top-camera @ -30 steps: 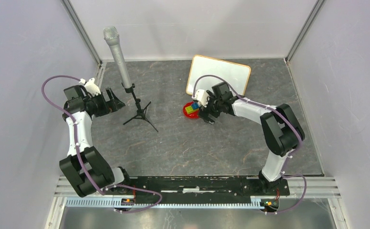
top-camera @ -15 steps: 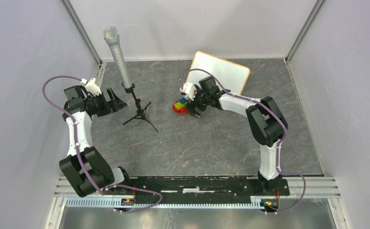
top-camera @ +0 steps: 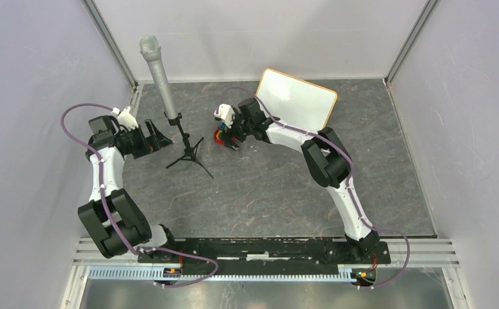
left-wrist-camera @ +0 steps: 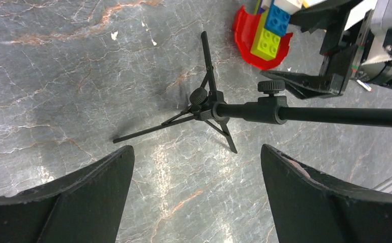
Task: Write a sentence on the whiteboard
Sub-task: Move the whiteboard to the center of the board.
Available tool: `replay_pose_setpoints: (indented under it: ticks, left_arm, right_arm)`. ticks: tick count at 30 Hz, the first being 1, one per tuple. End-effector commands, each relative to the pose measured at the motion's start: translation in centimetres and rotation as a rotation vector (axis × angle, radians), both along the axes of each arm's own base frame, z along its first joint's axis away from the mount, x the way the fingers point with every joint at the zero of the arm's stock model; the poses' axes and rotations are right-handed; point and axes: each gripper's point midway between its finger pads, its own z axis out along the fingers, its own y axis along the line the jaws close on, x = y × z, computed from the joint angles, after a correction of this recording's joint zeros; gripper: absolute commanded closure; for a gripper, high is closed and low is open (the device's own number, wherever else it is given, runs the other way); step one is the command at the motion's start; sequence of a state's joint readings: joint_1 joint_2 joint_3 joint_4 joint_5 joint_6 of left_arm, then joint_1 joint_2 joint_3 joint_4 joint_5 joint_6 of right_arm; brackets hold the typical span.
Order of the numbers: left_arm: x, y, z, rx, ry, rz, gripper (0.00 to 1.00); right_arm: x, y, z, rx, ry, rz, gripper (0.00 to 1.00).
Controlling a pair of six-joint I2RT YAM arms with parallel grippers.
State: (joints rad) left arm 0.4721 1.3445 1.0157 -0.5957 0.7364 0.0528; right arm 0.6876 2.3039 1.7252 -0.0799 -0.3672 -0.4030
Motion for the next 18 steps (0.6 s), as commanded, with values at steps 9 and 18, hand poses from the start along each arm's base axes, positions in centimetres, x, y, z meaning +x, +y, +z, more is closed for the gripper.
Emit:
replay_pose_setpoints:
  ticks: [9, 18]
  left_arm:
    - [0.9, 0.9, 2.2, 0.037, -0.072, 0.034, 0.0]
    - [1.2, 1.6, 2.2, 0.032, -0.079, 0.136, 0.0]
  right_arm:
    - [0.2, -1.1, 7.2, 0.146, -0.13, -0.119, 0.02]
    - [-6.3, -12.1, 8.3, 0.134, -0.033, -0.424, 0.02]
